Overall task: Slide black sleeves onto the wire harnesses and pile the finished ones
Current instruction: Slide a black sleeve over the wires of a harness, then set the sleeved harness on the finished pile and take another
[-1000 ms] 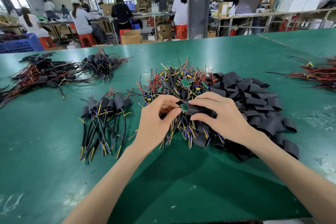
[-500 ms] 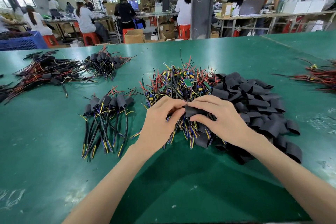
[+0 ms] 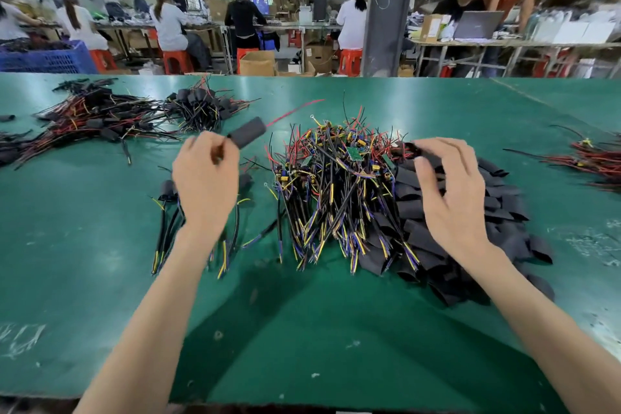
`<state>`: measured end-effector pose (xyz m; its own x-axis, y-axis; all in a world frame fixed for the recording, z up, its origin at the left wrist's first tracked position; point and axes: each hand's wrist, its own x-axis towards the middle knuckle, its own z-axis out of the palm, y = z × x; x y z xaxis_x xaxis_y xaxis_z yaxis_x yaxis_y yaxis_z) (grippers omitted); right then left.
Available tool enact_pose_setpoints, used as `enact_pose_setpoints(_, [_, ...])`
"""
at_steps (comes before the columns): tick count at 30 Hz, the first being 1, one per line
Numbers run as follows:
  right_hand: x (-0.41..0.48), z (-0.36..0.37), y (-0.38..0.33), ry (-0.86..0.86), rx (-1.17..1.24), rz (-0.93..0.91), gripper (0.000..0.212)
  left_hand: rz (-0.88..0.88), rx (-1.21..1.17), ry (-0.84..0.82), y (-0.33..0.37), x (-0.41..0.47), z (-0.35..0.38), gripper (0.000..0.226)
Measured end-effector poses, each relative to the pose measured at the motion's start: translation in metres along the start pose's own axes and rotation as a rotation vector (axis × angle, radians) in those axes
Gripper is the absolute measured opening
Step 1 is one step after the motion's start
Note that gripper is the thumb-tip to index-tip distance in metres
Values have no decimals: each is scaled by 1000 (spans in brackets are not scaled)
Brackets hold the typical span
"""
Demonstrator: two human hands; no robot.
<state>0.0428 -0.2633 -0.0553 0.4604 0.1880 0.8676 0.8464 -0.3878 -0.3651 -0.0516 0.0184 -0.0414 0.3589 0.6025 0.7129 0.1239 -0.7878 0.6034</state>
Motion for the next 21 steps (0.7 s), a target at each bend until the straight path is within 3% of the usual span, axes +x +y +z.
enact_pose_setpoints(4, [3, 2, 18, -33, -106, 179, 18, -265, 282, -142, -40, 6, 4, 26])
enact_pose_setpoints(8, [-1, 4, 40, -315, -280, 297, 17, -398, 501, -191, -53, -4, 6, 36])
enact_pose_setpoints(11, [-4, 6, 45, -544, -341, 302, 16, -297, 461, -147, -50, -7, 9, 31])
enact_pose_setpoints(15, [-3, 4, 42, -543, -253, 257, 12, -143, 443, -242, -45, -12, 17, 35])
enact_pose_setpoints(21, [-1, 4, 43, -772, -227, 247, 21, -72, 289, -192, 2, -15, 27, 27])
